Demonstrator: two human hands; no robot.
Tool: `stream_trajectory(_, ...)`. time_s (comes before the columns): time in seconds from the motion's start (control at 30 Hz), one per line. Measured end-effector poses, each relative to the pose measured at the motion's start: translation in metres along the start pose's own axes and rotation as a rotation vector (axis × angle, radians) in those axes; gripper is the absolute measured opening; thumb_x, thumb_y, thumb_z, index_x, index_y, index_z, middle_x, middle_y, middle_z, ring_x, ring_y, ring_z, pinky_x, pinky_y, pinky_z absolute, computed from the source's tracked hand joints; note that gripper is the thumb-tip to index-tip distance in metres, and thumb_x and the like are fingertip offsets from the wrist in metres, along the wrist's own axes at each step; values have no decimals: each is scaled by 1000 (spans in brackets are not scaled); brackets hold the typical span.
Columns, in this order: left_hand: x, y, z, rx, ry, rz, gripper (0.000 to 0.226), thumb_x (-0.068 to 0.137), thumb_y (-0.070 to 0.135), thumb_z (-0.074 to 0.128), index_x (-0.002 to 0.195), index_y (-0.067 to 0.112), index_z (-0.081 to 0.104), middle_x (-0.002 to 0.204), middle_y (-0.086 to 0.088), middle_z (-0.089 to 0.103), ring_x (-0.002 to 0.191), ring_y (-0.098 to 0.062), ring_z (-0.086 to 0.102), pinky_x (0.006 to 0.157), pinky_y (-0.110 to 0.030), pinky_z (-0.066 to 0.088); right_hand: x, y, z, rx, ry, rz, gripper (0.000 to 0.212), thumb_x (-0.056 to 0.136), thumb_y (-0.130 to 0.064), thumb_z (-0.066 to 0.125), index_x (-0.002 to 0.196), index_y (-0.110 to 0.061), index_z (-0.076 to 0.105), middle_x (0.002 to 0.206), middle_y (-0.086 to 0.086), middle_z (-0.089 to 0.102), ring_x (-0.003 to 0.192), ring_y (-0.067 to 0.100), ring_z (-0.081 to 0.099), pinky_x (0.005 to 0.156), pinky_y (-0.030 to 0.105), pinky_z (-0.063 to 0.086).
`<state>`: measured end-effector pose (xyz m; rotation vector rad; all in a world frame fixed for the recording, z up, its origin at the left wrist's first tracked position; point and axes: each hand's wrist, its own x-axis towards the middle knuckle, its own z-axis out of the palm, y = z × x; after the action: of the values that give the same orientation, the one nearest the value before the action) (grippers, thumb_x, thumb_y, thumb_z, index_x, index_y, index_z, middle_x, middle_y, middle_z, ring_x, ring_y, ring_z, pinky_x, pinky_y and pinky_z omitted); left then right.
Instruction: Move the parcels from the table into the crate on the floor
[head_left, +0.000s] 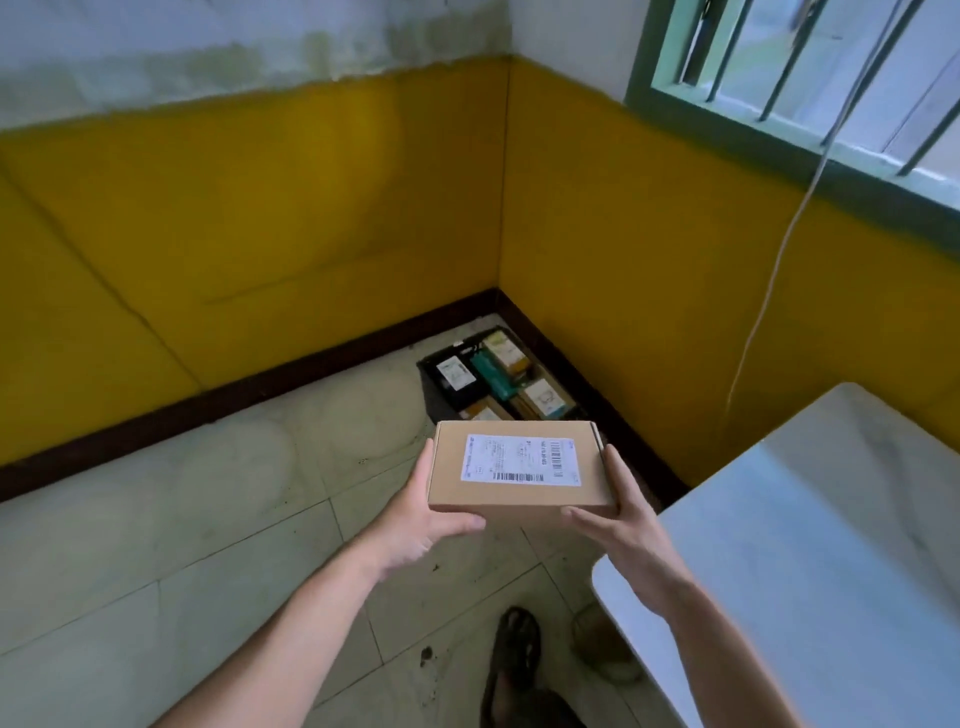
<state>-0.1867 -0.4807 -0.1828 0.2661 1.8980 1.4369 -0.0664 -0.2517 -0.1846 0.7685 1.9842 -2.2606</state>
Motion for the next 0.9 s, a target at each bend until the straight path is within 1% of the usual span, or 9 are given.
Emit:
stream_trajectory(0.13,68,-8,-33,22,47,6,97,75,4,82,139,48,23,118,21,60,102,3,62,74,-15,54,65,-3,12,-82,51,-44,100,81,-12,77,156,-28,14,120,-16,51,100,-12,58,72,11,52)
stream_trajectory(0.23,127,-3,-55,88,72,-34,106,73,9,85,153,34,20,113,31,59,101,14,58,80,-7,47,126,-2,14,-74,88,-39,98,81,-11,77,156,-24,15,120,-19,50,94,-22,55,69,3,47)
stream_trajectory(0.3,170,4,-70,178,85,-48,112,70,20,89,155,31,18,106,43,55,98,24,52,78,1,38,171,-2,12,-72,114,-29,97,81,-11,78,155,-26,17,122,-19,49,96,-20,55,70,1,45)
stream_trajectory(0.4,232,12,-90,276,91,-89,110,66,32,90,153,38,24,99,48,52,100,22,49,76,-3,36,232,-5,11,-56,125,34,97,81,-12,78,155,-31,18,128,-16,49,104,-7,54,72,0,44)
stream_trajectory(0.5,283,25,-102,340,39,-127,110,69,27,89,153,40,19,107,40,53,108,4,54,78,-6,37,274,-8,14,-24,167,92,100,82,-8,77,155,-32,14,125,-21,47,104,-8,52,70,-1,44)
stream_trajectory(0.6,329,34,-113,384,-26,-166,112,73,21,86,155,38,12,134,19,55,125,-8,49,102,-27,42,306,-9,15,21,218,186,102,82,-3,76,156,-30,11,129,-15,47,94,-17,58,65,-2,43)
stream_trajectory(0.67,358,37,-120,455,-57,-168,113,74,20,85,157,36,10,145,10,49,128,-10,45,108,-35,40,323,-8,18,35,264,232,103,81,2,74,156,-27,10,131,-13,45,92,-17,56,64,-3,41)
stream_trajectory(0.8,425,33,-130,669,-144,-121,114,73,26,86,157,32,10,154,1,30,136,-18,36,107,-34,38,361,6,26,66,384,318,104,81,1,74,155,-33,8,125,-21,47,99,-13,47,79,-6,35)
stream_trajectory(0.9,474,15,-143,722,-254,-118,109,73,17,84,157,30,16,149,-3,32,136,-20,35,107,-32,35,392,21,43,60,458,393,102,80,-3,75,149,-44,13,107,-36,44,100,-12,50,63,-6,39)
